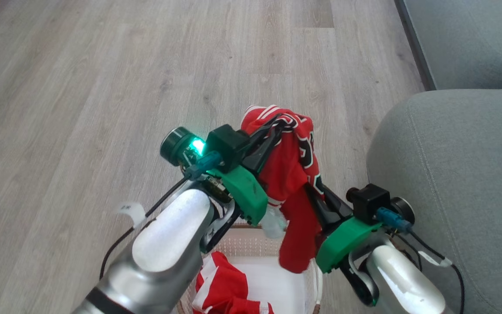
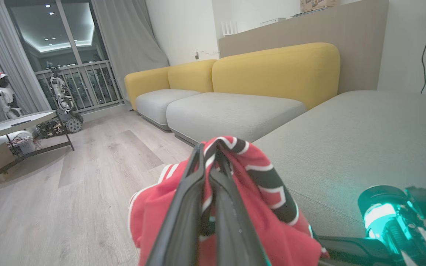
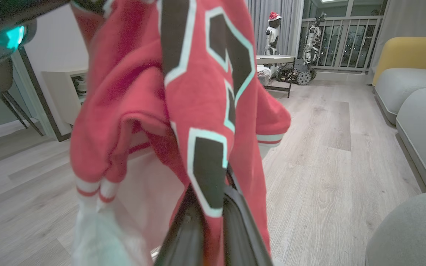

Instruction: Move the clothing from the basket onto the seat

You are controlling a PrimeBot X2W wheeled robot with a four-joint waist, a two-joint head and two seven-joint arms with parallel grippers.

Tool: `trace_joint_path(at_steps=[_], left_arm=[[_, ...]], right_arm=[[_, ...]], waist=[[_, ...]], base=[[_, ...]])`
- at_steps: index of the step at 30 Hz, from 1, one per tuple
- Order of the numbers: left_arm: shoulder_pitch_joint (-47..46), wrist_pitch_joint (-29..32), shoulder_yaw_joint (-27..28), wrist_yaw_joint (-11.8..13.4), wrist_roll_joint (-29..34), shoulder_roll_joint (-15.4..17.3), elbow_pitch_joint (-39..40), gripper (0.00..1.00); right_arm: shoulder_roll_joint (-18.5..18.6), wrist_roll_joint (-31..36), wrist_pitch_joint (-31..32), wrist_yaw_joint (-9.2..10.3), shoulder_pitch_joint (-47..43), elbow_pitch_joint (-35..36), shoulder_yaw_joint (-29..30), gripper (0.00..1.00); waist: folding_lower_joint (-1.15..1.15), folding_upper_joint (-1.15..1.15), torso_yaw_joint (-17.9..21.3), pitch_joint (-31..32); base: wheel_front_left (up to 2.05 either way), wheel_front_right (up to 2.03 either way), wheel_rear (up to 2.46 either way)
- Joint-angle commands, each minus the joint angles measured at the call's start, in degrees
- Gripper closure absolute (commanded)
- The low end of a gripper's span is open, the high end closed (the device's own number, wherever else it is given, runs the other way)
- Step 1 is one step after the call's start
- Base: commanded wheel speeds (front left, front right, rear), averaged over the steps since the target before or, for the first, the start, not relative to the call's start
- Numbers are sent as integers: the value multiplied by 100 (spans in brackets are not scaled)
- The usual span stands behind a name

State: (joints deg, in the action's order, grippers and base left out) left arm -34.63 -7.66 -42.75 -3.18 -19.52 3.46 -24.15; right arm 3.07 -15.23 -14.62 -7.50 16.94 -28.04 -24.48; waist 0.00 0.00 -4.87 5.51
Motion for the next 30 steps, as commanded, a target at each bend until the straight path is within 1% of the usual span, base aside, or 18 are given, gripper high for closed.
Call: trace_joint_path(at_steps=[1,4,5,6,7,8,9,14,18,19,25,30], left_arm=[[-207,-36,225,57,-34,80,226,100],[-89,-114,295,155,-72,152,199,100],[-45,-153,323,185,-91,173,183,92],[-2,-190,342,209,-105,197,157,65],[44,-220,358,230,-118,221,126,45],[95,-245,366,248,-132,237,99,11],[148,-268,376,267,-147,254,74,0],[403,-425,417,309,-240,308,-62,0],[596,-552,418,312,-308,278,-188,0],[678,-606,408,314,-324,250,-238,0],[878,-703,359,304,-330,144,-302,0],[959,-728,347,277,-304,73,-320,0]], right_arm=[[-19,-17,-38,1,319,179,-48,100],[-19,24,-38,1,375,172,19,100],[-19,38,-38,1,394,173,45,100],[-19,62,-38,1,413,176,77,100],[-19,88,-38,1,432,179,116,100],[-19,114,-38,1,450,177,162,100],[-19,143,-38,1,473,176,211,100],[-19,332,-38,1,610,206,520,100],[-19,516,-38,1,674,278,790,100],[-19,640,-38,1,692,322,913,100],[-19,1000,-38,1,703,448,1219,100],[25,1142,-38,1,759,481,1326,100]], waist=[[0,0,8,-4],[0,0,61,-20],[0,0,88,-27],[0,0,115,-34],[0,0,151,-43],[0,0,183,-50],[0,0,226,-62],[0,0,500,-123],[0,0,776,-162],[0,0,940,-182],[0,0,1534,-274],[0,0,2068,-401]], base=[[0,0,0],[0,0,0],[0,0,0],[0,0,0],[0,0,0],[0,0,0],[0,0,0],[0,0,0],[0,0,0],[0,0,0],[0,0,0],[0,0,0]])
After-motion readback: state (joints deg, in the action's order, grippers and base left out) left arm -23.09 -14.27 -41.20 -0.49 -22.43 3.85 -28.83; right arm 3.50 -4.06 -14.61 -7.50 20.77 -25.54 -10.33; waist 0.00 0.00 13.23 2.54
